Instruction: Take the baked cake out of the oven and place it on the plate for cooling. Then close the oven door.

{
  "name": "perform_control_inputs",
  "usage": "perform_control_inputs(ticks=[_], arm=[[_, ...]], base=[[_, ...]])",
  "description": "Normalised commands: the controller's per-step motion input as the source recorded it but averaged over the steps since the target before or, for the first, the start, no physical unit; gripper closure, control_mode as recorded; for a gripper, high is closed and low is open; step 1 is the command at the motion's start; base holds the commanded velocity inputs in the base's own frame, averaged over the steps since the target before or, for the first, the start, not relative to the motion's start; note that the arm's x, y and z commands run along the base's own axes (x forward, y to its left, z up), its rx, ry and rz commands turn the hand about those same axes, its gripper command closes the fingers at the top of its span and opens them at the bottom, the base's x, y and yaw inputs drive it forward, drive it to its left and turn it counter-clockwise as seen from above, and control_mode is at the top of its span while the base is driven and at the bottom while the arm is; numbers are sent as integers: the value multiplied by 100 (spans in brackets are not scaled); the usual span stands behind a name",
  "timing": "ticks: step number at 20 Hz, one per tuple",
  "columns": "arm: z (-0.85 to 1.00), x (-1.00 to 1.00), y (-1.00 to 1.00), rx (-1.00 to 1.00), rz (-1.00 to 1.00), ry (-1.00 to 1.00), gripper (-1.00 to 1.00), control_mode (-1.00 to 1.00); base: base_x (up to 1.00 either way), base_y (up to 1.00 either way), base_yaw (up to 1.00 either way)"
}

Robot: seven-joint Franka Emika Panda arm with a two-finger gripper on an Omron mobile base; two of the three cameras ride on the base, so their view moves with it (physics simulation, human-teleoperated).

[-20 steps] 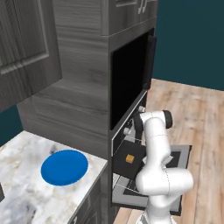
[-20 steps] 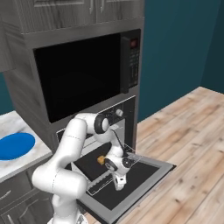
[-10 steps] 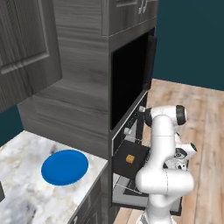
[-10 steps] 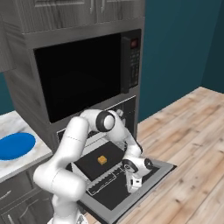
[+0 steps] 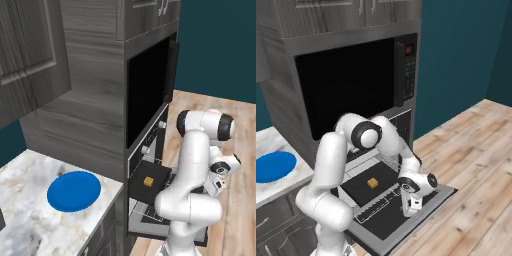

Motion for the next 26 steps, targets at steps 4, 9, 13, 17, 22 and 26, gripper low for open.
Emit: perform_control_inputs(ticks=[4,9,13,17,22,26], arm=[[93,0,72,0,0,12,-100,-100],[66,0,69,0,-2,13,-100,-100],[25,0,51,3,-18,8,-100,-100],[0,2,41,2,-29,4,-100,-100],[0,17,19,4,-30,7,-100,-100],[0,43,0,4,-21,12,-100,-100]], base=[[0,0,0],[0,0,0],[0,0,0],[0,0,0],[0,0,0],[0,0,0]])
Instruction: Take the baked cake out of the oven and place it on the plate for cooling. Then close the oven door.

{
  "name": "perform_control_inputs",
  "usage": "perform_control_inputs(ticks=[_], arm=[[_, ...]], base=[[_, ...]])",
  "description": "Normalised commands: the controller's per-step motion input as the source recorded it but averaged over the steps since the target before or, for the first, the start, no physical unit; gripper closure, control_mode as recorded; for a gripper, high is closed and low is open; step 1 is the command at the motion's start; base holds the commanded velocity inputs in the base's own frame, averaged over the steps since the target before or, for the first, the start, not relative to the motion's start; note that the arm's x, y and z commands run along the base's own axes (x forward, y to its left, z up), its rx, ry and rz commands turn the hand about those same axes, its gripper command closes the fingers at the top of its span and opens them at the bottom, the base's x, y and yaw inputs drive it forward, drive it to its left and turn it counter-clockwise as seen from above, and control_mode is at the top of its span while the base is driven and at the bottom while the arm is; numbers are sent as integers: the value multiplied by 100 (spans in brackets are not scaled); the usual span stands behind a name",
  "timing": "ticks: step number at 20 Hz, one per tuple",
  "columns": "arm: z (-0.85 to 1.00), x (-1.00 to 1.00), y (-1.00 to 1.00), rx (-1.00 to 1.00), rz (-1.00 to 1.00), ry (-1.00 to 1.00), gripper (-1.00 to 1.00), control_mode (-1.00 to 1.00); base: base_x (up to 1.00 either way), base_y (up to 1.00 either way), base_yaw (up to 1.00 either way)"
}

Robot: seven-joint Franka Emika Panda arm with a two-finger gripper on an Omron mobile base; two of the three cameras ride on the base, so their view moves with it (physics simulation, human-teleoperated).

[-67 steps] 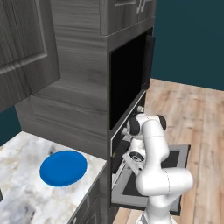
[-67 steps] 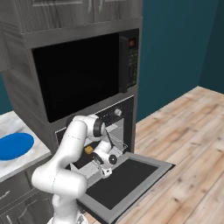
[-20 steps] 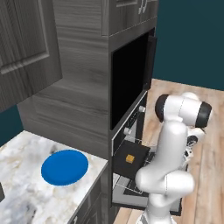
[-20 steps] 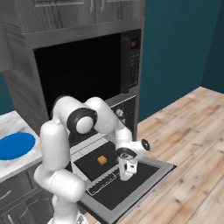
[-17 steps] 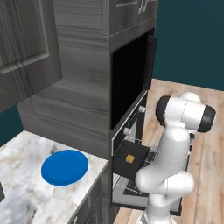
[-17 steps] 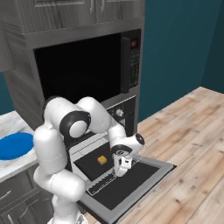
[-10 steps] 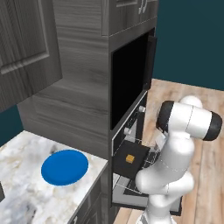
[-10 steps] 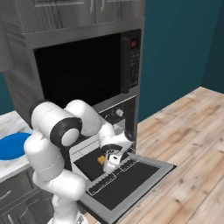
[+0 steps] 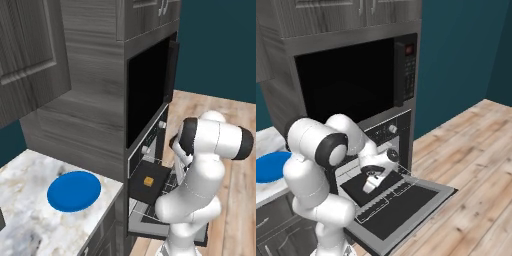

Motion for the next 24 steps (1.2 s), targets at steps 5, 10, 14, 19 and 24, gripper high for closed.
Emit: perform_control_inputs(ticks=[5,10,14,19,24], arm=[[-5,57,0,3,-15,19,-100,-100],[-24,25,-4,8,-3,16,-100,-100],[-30,11,-9,14,0,6,-100,-100],[-31,0,-2,16,0,0,-100,-100],[-33,6,0,9,0,-1,-100,-100]], base=[[0,0,0],[0,0,0],[0,0,0],[0,0,0],[0,0,0]])
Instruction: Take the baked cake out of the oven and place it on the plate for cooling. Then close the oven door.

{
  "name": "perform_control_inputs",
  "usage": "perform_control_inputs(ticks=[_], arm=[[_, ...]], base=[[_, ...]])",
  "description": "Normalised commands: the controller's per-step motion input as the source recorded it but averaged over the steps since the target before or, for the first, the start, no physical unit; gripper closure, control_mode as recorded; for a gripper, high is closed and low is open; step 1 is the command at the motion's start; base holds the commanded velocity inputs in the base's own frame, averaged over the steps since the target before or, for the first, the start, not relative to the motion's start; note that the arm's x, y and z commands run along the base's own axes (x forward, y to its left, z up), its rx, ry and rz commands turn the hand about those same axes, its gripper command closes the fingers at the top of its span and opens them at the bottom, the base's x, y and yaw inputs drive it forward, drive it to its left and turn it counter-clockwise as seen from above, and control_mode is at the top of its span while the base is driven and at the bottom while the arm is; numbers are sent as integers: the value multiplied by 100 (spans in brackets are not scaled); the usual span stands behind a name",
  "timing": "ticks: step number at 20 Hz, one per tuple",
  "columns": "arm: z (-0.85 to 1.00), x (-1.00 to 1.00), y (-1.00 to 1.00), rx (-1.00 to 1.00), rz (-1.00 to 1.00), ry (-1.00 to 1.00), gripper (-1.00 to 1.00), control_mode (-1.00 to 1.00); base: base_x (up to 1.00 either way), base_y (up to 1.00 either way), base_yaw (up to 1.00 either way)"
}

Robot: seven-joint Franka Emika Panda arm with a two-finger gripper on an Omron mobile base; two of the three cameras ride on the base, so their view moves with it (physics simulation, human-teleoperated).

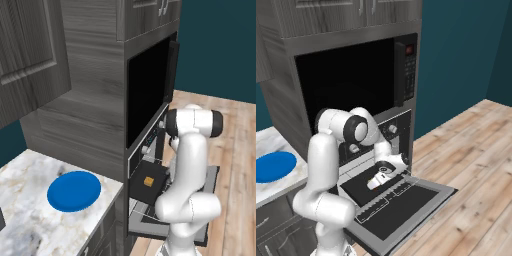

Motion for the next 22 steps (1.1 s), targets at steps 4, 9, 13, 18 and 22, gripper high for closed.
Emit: perform_control_inputs(ticks=[4,9,13,18,22], arm=[[-19,43,0,3,0,0,-100,-100],[-19,47,0,3,0,0,-100,-100],[-39,31,0,1,0,0,-100,-100],[-49,30,0,0,0,0,-100,-100],[-34,25,0,0,0,0,-100,-100]], base=[[0,0,0],[0,0,0],[0,0,0],[0,0,0],[0,0,0]])
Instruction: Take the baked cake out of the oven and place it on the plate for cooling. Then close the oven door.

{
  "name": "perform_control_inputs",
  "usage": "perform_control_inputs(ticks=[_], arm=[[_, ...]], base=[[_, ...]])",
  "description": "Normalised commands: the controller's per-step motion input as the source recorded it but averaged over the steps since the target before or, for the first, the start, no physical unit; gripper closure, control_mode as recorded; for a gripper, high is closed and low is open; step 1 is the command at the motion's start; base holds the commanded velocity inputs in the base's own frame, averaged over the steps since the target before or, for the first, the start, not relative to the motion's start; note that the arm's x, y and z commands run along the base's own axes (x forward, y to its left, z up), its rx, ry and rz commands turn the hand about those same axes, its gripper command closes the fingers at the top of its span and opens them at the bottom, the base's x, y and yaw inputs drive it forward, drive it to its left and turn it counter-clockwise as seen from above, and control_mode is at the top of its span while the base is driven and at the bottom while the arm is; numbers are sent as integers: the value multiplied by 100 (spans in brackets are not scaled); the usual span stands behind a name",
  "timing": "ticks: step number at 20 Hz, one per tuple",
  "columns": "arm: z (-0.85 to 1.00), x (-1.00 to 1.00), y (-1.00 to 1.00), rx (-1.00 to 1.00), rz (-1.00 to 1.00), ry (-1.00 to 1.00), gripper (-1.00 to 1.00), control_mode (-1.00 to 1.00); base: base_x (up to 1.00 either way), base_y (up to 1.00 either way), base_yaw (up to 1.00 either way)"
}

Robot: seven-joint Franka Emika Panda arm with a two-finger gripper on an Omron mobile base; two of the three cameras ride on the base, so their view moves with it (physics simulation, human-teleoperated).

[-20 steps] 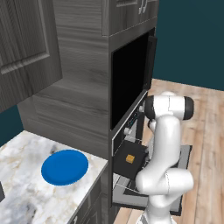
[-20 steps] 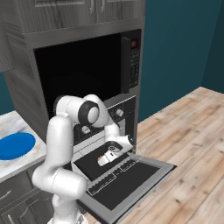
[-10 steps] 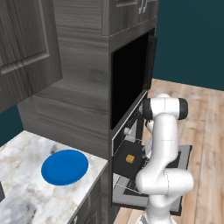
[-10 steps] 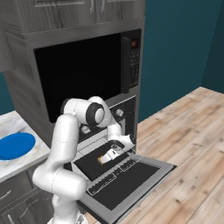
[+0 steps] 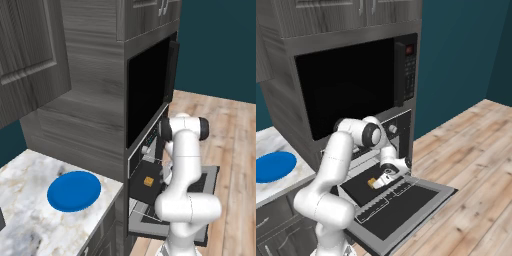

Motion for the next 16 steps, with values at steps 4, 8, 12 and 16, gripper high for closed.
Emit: perform_control_inputs(ticks=[4,8,12,16], arm=[[-25,21,3,0,0,0,-100,-100],[-28,22,10,0,0,0,-100,-100],[-28,26,13,0,0,0,-100,-100],[-18,19,7,0,0,0,-100,-100]], base=[[0,0,0],[0,0,0],[0,0,0],[0,0,0]])
